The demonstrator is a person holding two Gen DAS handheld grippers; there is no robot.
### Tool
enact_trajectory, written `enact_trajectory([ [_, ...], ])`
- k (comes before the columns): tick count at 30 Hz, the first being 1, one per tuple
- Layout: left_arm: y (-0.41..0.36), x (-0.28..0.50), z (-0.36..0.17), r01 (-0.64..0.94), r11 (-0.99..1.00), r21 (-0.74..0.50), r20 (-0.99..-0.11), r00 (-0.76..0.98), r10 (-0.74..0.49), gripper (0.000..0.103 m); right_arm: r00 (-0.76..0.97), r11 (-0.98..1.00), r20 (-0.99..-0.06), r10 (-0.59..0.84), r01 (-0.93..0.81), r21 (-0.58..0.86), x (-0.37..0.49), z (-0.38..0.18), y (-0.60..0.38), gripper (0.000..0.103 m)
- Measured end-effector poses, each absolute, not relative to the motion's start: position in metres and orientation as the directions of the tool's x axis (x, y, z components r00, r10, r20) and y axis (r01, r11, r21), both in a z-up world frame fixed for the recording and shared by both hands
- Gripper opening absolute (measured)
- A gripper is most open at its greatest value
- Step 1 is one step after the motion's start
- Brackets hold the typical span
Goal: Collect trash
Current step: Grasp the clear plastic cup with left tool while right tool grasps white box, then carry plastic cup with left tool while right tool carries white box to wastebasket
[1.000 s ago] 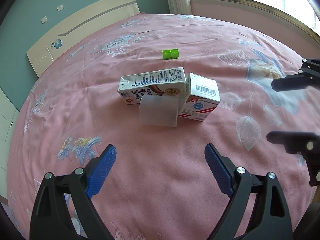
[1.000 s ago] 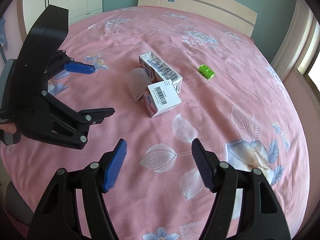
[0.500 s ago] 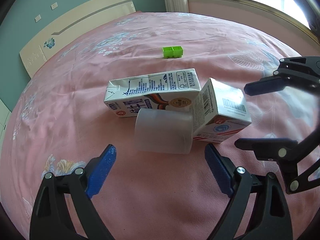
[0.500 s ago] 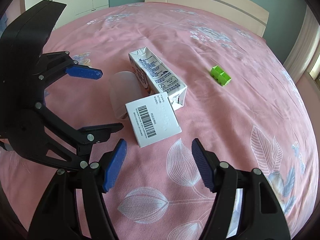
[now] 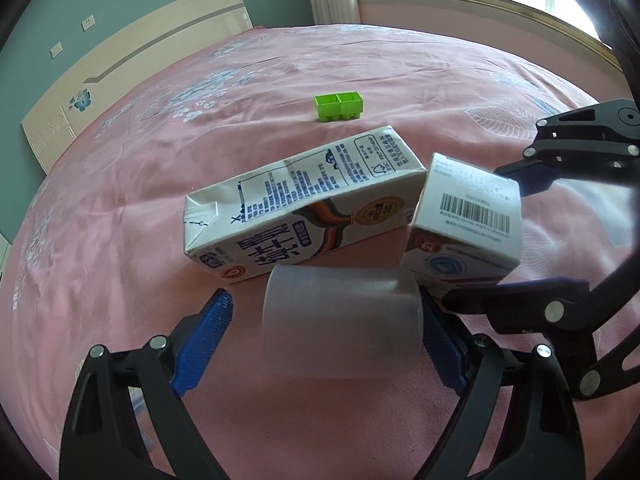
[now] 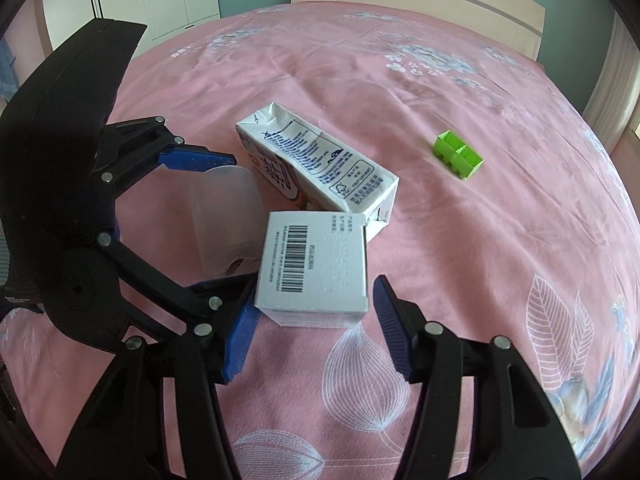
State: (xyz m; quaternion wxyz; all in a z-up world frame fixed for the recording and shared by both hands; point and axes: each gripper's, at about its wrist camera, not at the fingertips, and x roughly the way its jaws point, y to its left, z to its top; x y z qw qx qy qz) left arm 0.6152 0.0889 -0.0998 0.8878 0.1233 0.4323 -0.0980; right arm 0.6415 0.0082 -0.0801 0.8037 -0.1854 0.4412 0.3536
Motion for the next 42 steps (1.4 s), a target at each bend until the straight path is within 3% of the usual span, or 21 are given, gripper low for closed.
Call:
enact_trajectory([
  [3, 0.097, 0.622, -0.103, 0.246, 0.966, 0.077, -0.798, 0.596, -0.088, 0.090, 0.333, 0.702, -0.844, 0.420, -0.708, 0.070, 0.651, -0.084, 0.008, 0.046],
  [8, 0.101, 0.627, -0.104, 0.234, 0.972, 0.020, -0.799, 0.588, -0.125, 0.072, 0.353, 0.746, -0.839, 0.414, -0.660, 0.090, 0.661, -0.087, 0.008, 0.044],
  [10, 0.100, 0.628, -0.103, 0.237, 0.972, 0.003, -0.796, 0.588, -0.140, 0.058, 0.364, 0.761, -0.836, 0.411, -0.642, 0.094, 0.664, -0.087, 0.007, 0.044],
  [24, 0.084, 0.603, -0.074, 0.212, 0.976, 0.052, -0.782, 0.617, -0.092, 0.057, 0.427, 0.796, -0.817, 0.388, -0.601, 0.063, 0.644, -0.058, -0.019, 0.044],
  [42, 0.044, 0.500, 0.072, 0.194, 0.965, 0.177, -0.668, 0.744, -0.027, 0.057, 0.587, 0.819, -0.726, 0.359, -0.571, -0.057, 0.532, 0.085, -0.079, 0.044],
])
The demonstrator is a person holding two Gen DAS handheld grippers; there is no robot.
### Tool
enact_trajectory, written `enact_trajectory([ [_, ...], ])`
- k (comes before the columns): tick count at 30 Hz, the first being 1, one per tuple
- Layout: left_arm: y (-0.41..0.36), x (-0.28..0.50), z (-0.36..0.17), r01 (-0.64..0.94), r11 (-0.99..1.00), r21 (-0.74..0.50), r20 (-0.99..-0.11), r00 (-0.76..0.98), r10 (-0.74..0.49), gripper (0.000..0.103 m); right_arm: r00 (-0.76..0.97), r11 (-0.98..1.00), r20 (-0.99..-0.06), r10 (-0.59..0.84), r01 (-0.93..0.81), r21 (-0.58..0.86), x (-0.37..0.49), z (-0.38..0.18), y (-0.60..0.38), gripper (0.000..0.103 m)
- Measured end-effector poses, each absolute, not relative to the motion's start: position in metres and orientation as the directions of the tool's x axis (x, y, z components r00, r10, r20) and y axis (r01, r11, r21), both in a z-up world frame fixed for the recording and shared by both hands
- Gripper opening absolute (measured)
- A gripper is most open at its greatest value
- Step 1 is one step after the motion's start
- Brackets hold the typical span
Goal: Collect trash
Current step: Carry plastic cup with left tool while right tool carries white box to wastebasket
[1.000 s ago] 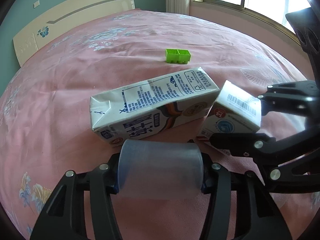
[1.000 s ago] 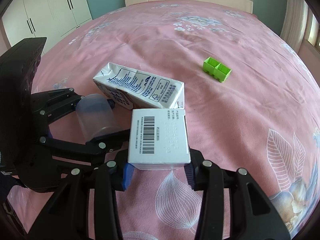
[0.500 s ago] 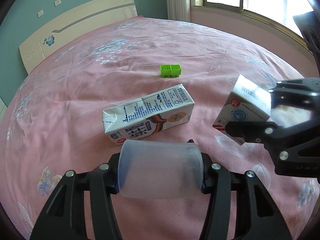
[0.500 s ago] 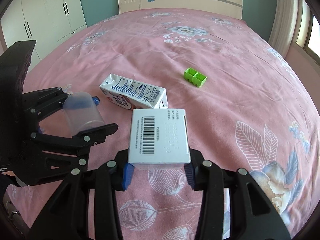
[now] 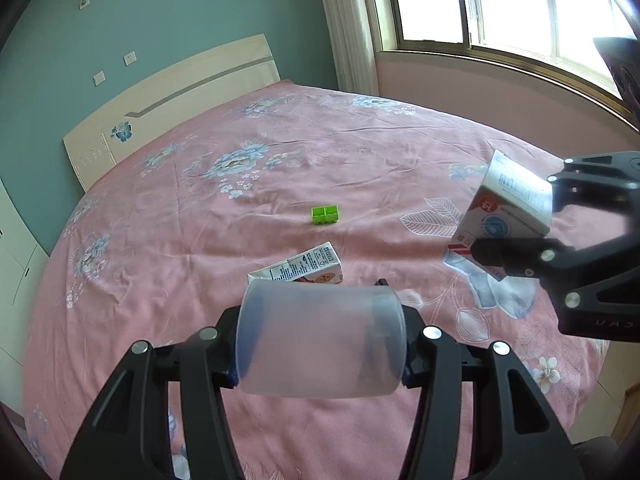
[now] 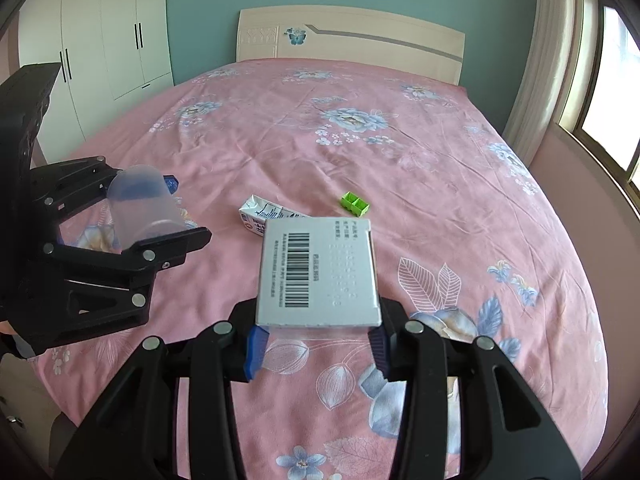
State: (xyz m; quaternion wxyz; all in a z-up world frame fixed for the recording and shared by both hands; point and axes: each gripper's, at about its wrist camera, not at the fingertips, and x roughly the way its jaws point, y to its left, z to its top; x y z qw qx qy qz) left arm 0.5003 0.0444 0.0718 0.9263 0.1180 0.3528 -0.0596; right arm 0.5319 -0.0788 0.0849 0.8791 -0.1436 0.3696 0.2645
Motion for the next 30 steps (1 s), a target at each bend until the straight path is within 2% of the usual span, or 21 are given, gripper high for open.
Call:
enact_trajectory([
  [17, 0.017, 0.367, 0.191, 0.170, 0.951, 0.257, -0.557, 0.831, 0.002, 0.057, 0.706, 0.797, -0.615, 0.350, -0.570, -0.201, 0.371, 0.213, -0.125, 0.043],
  [30, -0.007, 0.273, 0.227, 0.199, 0.926, 0.321, -0.503, 0.864, -0.011, 0.056, 0.748, 0.777, -0.560, 0.356, -0.570, -0.268, 0.275, 0.256, -0.140, 0.043],
])
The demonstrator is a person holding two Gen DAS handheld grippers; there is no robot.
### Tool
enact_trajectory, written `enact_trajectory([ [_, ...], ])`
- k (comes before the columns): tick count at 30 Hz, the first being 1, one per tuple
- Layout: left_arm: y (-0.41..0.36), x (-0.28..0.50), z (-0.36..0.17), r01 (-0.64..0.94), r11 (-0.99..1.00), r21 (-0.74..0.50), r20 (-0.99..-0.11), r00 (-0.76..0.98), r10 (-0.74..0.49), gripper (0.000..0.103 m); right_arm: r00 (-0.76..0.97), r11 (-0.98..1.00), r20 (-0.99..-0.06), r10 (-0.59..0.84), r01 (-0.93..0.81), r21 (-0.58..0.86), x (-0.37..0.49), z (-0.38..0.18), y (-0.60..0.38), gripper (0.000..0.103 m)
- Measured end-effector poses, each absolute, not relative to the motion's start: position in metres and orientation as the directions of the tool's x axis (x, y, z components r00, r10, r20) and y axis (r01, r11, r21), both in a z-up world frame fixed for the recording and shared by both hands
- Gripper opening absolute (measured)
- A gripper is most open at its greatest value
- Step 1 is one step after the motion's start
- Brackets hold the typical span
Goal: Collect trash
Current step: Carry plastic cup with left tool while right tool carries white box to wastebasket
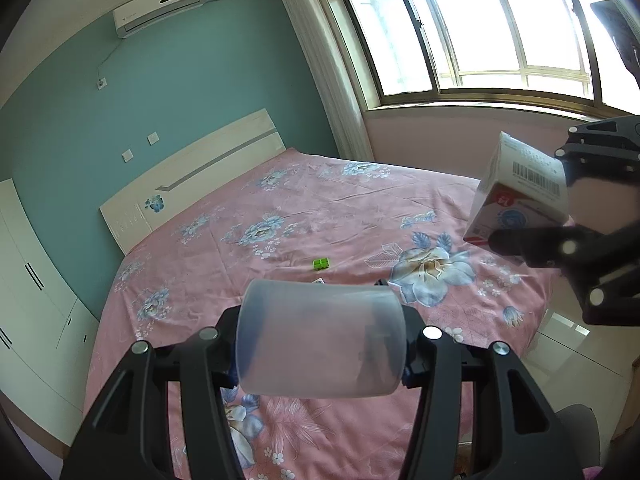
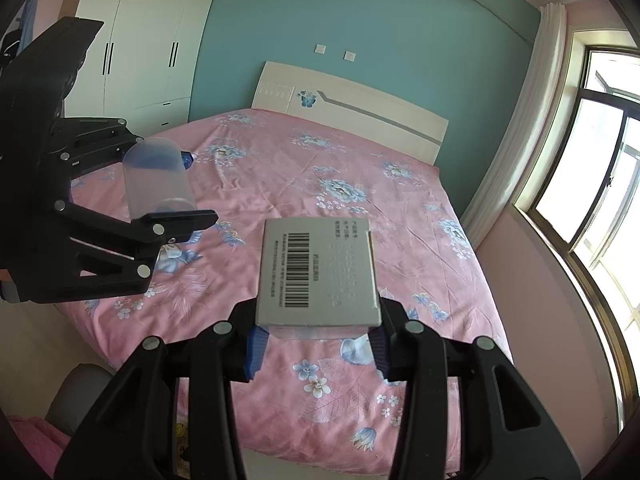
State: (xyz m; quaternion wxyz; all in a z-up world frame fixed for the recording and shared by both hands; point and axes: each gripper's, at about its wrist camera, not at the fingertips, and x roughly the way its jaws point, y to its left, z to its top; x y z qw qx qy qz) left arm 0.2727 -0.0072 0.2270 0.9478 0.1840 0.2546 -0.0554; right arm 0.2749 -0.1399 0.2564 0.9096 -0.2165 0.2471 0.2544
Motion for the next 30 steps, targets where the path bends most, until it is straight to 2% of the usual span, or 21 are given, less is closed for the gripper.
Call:
enact_trajectory([
  [16, -0.011, 0.221, 0.201, 0.249, 0.920, 0.301, -0.556, 0.830, -0.043, 0.057, 0.727, 0.745, -0.595, 0.343, -0.596, -0.299, 0.217, 0.229, -0.139, 0.043],
  [30, 0.008, 0.216, 0.099, 0.302, 0.930, 0.210, -0.716, 0.696, -0.064, 0.056, 0.622, 0.708, -0.708, 0.333, -0.661, -0.247, 0.205, 0.144, -0.131, 0.043],
])
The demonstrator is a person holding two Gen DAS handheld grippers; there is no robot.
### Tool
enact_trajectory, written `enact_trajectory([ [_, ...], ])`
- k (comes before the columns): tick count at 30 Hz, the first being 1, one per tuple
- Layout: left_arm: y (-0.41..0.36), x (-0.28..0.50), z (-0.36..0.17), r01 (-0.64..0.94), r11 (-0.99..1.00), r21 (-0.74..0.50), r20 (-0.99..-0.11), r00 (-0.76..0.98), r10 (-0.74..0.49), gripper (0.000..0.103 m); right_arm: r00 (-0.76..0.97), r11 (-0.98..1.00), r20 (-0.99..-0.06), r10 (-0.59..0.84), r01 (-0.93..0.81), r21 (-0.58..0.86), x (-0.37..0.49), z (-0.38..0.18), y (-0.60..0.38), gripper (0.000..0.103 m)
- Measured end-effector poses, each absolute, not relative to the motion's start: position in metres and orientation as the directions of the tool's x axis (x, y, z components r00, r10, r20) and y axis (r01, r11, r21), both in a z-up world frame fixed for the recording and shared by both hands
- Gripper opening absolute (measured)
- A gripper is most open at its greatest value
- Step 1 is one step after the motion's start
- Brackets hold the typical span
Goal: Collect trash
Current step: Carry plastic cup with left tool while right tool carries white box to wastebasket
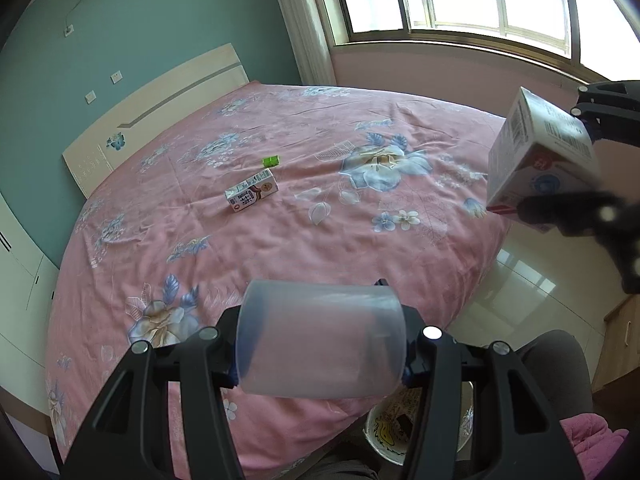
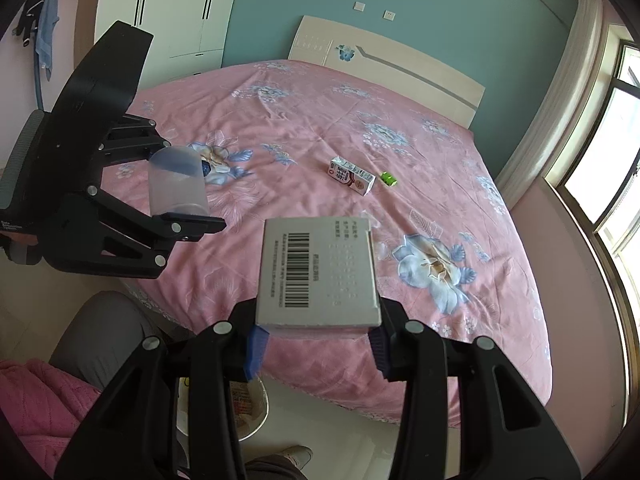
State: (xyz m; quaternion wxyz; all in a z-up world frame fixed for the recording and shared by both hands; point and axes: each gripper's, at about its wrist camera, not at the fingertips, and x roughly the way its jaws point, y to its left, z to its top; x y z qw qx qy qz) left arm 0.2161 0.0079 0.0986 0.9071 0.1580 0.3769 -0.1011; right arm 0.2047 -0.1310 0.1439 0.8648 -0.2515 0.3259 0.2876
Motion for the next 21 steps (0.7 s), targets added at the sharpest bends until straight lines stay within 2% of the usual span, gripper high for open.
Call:
enact_trajectory([
  [13, 0.004, 0.204, -0.004, 0.355, 0.925, 0.134, -0.831, 0.549, -0.091, 0.056, 0.468, 0.697, -0.823, 0.321, -0.705, -0.130, 0.198, 0.036, -0.122, 0.043],
  [21, -0.002, 0.196, -0.047, 0.379, 0.919, 0.110, -0.871, 0.481, -0.094, 0.056, 0.392, 0.703, -0.864, 0.315, -0.708, -0.064, 0.192, -0.015, -0.120, 0.044],
])
